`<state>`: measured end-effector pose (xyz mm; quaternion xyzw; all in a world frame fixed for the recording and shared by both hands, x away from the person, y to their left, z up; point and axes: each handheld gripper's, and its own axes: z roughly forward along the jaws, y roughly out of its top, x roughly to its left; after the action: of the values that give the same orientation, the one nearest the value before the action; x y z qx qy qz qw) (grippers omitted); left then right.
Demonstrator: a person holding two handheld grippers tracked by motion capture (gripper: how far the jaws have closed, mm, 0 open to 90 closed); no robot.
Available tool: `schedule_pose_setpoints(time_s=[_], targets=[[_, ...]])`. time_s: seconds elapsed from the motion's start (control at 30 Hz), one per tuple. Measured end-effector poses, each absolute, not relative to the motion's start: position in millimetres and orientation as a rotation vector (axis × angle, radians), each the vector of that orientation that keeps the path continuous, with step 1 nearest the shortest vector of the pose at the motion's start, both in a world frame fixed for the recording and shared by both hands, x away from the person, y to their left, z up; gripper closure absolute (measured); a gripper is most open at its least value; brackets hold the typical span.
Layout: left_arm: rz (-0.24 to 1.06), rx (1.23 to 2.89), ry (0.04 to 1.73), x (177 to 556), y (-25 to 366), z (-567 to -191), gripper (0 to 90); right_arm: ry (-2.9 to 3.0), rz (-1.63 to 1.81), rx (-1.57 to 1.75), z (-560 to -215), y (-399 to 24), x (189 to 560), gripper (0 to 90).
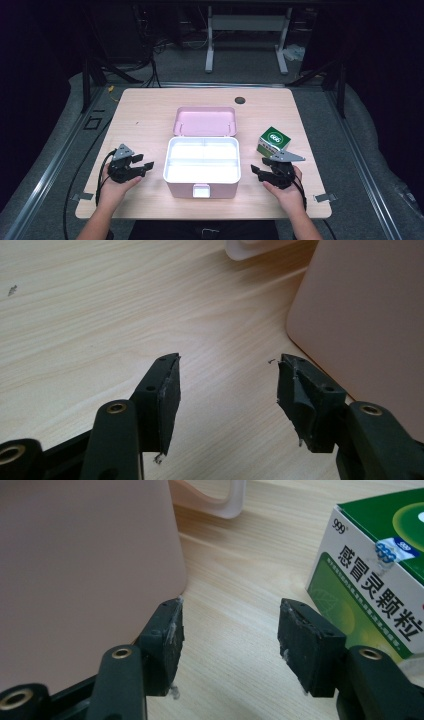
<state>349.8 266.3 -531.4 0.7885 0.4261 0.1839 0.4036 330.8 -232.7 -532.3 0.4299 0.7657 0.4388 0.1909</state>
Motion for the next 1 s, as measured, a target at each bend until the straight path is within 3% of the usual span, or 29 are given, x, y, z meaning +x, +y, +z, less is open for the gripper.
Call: schedule_pose_setpoints(time_s=[0.07,0.17,1.0], targets=[[0.411,1.993,1.119,349.3,266.6,-529.5,49.7,2.142,1.234,1.194,-531.5,-231.8,329.9,42.8],[0.393,2.001,1.102,348.5,266.8,-529.3,49.7,2.142,1.204,1.175,-530.6,-230.4,329.2,43.2],[0.413,2.030,1.098,348.4,267.5,-533.7,42.8,2.182,1.150,1.173,-535.3,-229.1,334.7,37.3]])
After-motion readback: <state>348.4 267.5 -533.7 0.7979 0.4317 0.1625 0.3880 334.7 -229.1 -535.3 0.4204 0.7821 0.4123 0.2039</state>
